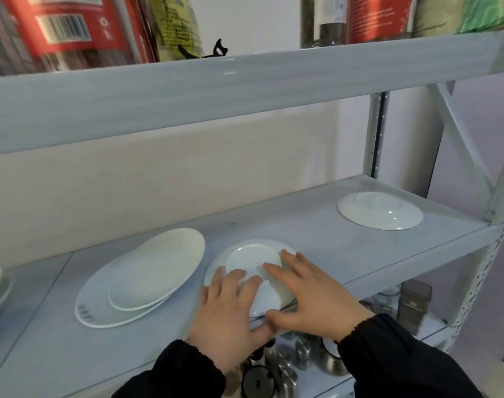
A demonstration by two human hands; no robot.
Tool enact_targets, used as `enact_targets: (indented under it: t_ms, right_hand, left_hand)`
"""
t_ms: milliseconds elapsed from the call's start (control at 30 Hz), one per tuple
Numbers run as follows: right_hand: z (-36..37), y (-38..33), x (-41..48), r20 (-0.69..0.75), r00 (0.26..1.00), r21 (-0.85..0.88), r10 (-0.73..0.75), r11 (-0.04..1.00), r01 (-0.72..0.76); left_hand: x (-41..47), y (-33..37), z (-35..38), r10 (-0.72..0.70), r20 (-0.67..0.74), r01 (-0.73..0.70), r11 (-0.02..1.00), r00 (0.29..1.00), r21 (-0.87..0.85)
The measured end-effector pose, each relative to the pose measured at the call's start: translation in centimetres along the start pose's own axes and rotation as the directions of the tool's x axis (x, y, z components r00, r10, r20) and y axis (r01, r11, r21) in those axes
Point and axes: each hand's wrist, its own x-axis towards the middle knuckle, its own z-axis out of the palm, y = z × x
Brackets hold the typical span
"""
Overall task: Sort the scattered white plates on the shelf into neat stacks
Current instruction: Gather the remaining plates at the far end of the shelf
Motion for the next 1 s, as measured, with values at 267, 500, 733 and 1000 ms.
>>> enact_targets:
  t_ms: [267, 500, 733, 1000]
  right_hand:
    - [0.4, -0.7, -0.3, -0.010, 1.000, -0.001, 0.017, 1.000, -0.017]
    - [0.2, -0.4, -0.5, -0.005, 1.000, -0.014, -0.013, 1.000, 0.013]
    - [-2.0, 0.5, 1.6, -0.003, 0.998, 0.000, 0.067, 0.998, -0.067]
    - [-2.0, -0.7, -2.4, -0.051, 0.999, -0.147, 0.005, 0.989, -0.012]
  left_hand:
    - [-0.1, -1.3, 1.1, 0.059, -0.058, -0.058, 0.998, 0.997, 0.019]
    - [-0.3, -1.8, 0.7, 0.080, -0.030, -0.081, 0.996, 0.996, -0.025]
    - [2.6, 0.1, -0.9, 0.034, 0.142, -0.028, 0.998, 0.989, -0.048]
    - [-1.6, 0.8, 1.4, 0.157, -0.225, -0.137, 0.985, 0.962, 0.102]
